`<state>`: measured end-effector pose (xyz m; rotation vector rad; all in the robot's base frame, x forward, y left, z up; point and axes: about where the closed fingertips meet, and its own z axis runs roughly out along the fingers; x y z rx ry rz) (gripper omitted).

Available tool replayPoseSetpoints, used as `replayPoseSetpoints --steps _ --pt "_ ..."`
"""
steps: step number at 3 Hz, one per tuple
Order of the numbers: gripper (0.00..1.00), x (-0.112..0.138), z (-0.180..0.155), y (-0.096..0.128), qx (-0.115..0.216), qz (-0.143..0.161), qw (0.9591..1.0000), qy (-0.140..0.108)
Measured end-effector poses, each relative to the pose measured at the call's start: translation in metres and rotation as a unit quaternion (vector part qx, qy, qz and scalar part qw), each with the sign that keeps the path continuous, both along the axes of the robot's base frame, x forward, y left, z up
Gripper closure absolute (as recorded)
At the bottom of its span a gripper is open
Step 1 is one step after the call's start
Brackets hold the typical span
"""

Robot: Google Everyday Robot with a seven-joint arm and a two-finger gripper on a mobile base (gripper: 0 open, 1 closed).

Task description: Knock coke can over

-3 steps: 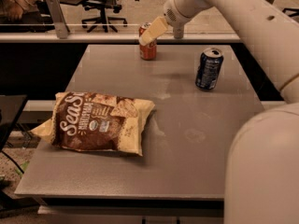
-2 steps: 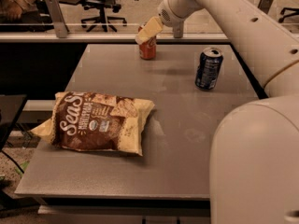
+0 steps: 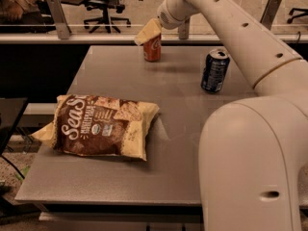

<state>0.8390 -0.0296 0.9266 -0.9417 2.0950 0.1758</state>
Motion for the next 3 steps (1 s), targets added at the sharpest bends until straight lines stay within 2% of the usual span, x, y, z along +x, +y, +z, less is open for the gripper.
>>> replayPoseSetpoints --steps 1,3 --pt "0.19 0.0051 -0.0050 0.0038 0.006 0.003 1.0000 0.003" --pt "0.65 0.0016 -0.0033 0.0077 0.018 0.019 0.9996 0.006"
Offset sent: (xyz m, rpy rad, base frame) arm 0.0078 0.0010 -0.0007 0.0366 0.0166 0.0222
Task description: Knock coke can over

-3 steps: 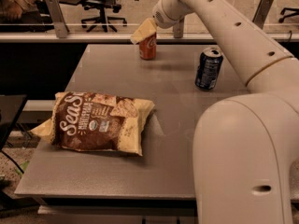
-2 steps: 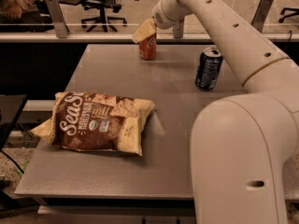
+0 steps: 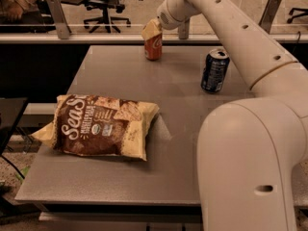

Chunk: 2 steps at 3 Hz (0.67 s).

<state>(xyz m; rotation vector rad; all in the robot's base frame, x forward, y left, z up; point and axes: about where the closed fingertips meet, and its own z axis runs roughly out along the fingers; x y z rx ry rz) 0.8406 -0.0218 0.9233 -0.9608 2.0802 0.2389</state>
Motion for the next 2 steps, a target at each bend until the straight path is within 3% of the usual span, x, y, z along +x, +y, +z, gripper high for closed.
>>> replayPoseSetpoints --steps 1,2 --pt "0.96 -0.019 0.021 -0.002 -0.021 0.023 0.9995 -0.008" --pt "1.00 -0.039 0.034 -0.006 -0.045 0.047 0.9979 0.000"
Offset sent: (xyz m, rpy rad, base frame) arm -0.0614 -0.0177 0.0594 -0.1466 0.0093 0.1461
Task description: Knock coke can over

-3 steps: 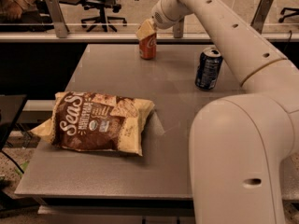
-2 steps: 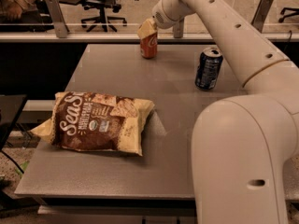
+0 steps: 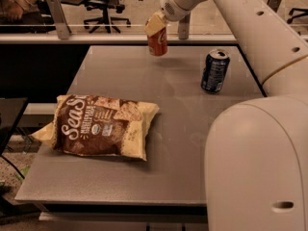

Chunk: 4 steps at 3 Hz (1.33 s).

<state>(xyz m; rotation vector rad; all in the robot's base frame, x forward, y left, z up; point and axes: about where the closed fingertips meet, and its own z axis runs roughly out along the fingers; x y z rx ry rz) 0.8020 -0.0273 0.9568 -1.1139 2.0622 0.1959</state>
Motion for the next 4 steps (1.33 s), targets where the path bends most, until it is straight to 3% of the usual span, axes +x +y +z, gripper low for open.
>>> replayPoseSetpoints --steps 1,2,3,4 --pt "1.00 -0.021 0.012 0.002 -0.039 0.035 0.9985 0.013" --pt "1.00 -0.049 0.014 0.005 -0.104 0.082 0.9903 0.042" --pt "1.00 -0.062 0.013 0.005 -0.145 0.111 0.9813 0.060" --pt "1.00 -0.069 0.006 0.006 -0.194 0.133 0.9688 0.079"
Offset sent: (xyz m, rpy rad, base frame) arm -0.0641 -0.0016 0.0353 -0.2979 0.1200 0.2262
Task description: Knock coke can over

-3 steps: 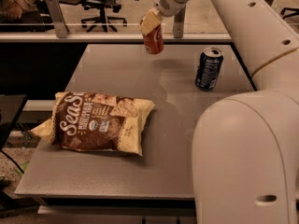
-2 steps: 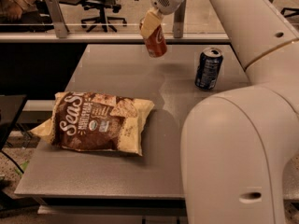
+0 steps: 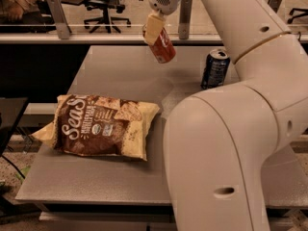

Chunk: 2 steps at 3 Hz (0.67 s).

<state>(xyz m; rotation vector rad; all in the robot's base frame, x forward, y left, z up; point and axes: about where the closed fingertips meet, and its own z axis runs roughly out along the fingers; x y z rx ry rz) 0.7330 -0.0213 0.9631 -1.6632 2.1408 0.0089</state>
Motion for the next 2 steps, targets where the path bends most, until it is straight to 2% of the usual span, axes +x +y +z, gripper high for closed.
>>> replayPoseSetpoints --steps 1,2 --pt "1.00 -0.0010 -0.0118 0.0057 -0.059 0.026 0.9978 0.014" --pt "1.00 0.0018 -0.0172 0.0100 -0.083 0.039 0.9956 0.016"
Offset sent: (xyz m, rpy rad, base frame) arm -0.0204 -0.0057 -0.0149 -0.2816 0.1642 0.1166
